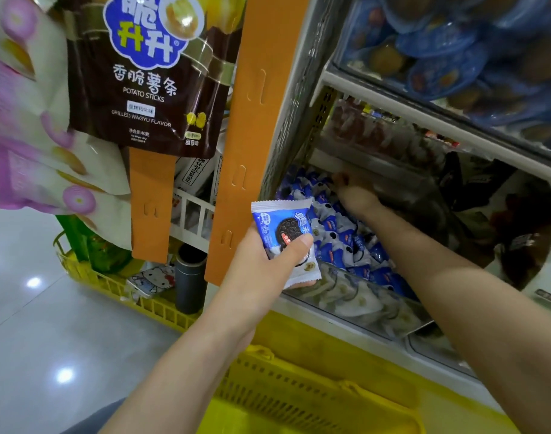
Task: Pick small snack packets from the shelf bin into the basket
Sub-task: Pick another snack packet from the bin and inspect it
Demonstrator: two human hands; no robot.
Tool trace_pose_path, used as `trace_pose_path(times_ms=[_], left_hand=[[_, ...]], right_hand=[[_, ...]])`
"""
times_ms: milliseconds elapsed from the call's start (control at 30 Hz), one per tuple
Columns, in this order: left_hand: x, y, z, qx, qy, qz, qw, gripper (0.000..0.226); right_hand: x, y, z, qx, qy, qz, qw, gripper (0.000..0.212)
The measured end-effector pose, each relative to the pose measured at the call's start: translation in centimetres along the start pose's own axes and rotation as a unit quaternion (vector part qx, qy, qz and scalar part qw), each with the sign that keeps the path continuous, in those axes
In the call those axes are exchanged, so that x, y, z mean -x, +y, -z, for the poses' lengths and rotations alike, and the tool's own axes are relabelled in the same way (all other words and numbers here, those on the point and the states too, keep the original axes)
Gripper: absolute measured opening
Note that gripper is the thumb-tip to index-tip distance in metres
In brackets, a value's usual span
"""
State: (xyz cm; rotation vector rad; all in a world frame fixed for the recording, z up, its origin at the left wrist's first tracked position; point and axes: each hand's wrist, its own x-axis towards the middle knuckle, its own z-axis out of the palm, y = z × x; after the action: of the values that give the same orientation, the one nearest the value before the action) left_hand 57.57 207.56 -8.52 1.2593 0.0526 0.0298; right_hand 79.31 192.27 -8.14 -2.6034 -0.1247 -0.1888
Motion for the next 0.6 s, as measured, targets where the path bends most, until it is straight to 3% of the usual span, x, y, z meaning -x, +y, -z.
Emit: trace_pose_path(times_ms=[167,300,433,600], left_hand=[[0.6,-0.8,-0.5,-0.053,-0.023,-0.010,0.998,0.035],[1.4,-1.4,-1.1,-0.072,-0.060,-0.023,0.995,0.032],[2.1,-2.2,-1.7,-0.109,-0.086,-0.028,0.990,0.032],[2.8,-3.1,-2.4,-0.179,-0.120,-0.021,0.976,0.039]], right_hand=[[7.4,-2.4,1.6,-0.133,0.080,0.095,0.983,0.028],[14.8,-3.1,3.0,-0.214,0.031,0.126,0.968,0.032],[20.4,-2.7,4.0,-0.219,-0.037,0.119,0.968,0.027],[22.7,-0.5,4.2,-0.308,-0.045,0.052,0.949,0.019]])
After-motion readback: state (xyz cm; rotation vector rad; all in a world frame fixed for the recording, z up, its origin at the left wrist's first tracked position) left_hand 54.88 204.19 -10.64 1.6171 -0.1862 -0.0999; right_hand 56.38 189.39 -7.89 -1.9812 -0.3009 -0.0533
